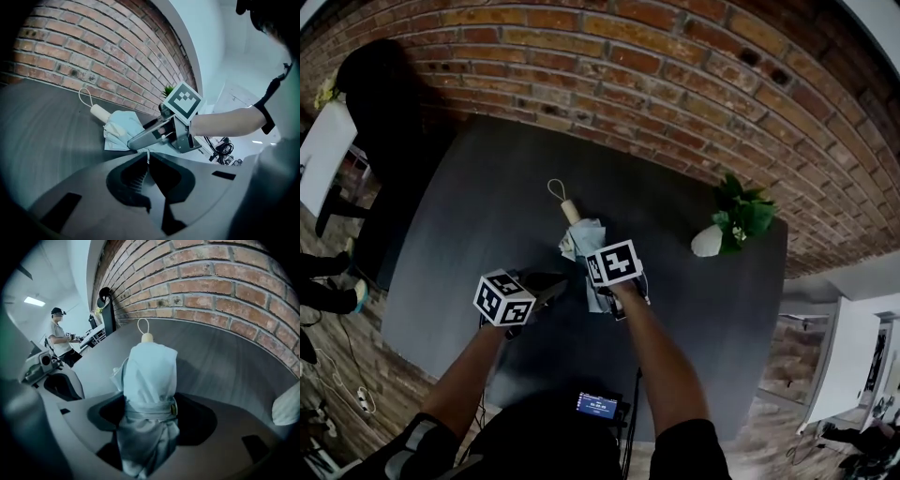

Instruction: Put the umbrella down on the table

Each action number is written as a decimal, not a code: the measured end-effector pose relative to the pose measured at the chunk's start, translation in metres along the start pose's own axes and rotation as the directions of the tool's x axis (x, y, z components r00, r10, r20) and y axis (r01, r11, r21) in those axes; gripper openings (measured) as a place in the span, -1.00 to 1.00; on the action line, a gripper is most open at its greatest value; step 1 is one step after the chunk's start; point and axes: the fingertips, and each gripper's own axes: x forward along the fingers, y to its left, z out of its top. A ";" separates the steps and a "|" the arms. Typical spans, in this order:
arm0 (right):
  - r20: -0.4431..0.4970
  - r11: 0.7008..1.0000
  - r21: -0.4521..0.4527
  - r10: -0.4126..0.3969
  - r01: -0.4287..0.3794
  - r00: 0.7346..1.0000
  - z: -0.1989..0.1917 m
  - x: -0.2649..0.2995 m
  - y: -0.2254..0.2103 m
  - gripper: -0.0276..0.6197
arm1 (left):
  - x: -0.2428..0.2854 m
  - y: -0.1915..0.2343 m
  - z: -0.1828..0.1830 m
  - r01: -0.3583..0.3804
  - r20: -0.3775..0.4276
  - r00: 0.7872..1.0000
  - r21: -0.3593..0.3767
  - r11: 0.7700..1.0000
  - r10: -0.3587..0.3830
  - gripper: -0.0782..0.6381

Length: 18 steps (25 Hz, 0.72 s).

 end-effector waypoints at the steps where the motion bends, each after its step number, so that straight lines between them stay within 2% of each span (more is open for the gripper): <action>1: -0.004 1.000 -0.001 -0.002 0.002 1.000 0.000 0.002 -0.001 0.07 | 0.002 0.002 -0.001 -0.001 0.000 1.000 -0.003 1.000 0.001 -0.77; 18: -0.030 1.000 0.004 0.010 -0.010 1.000 -0.002 0.010 -0.003 0.12 | 0.007 -0.011 -0.016 0.014 -0.026 1.000 -0.025 1.000 -0.015 -0.77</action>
